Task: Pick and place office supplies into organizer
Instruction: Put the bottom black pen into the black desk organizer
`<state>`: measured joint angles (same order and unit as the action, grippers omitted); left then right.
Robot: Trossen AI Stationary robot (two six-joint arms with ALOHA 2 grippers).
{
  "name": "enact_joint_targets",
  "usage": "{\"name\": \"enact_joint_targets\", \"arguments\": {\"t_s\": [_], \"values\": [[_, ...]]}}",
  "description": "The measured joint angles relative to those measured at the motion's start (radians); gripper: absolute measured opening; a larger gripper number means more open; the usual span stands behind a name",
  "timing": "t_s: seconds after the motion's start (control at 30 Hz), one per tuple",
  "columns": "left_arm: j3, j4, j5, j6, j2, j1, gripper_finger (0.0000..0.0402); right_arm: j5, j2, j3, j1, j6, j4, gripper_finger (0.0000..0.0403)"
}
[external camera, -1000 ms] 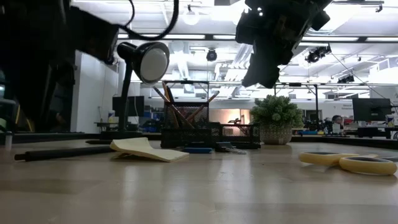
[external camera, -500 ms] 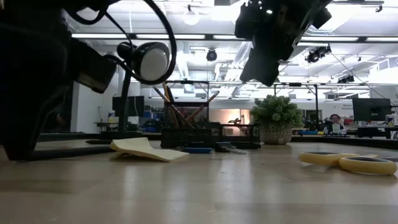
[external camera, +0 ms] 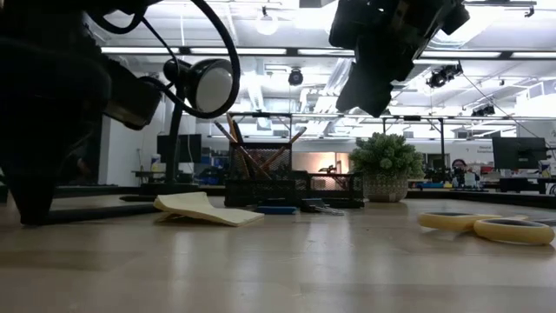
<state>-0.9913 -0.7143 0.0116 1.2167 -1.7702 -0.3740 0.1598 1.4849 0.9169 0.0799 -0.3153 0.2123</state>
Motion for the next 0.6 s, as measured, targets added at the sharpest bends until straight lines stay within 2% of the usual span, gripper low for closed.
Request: {"name": "enact_joint_targets", "arguments": {"t_s": [0.3, 0.6], "values": [[0.003, 0.004, 0.021, 0.075, 0.000, 0.000, 0.0137, -0.009, 0.000, 0.000, 0.002, -0.002, 0.000, 0.0011], [0.029, 0.006, 0.034, 0.100, 0.002, 0.000, 0.0071, -0.008, 0.000, 0.000, 0.002, -0.003, -0.001, 0.0011]]}}
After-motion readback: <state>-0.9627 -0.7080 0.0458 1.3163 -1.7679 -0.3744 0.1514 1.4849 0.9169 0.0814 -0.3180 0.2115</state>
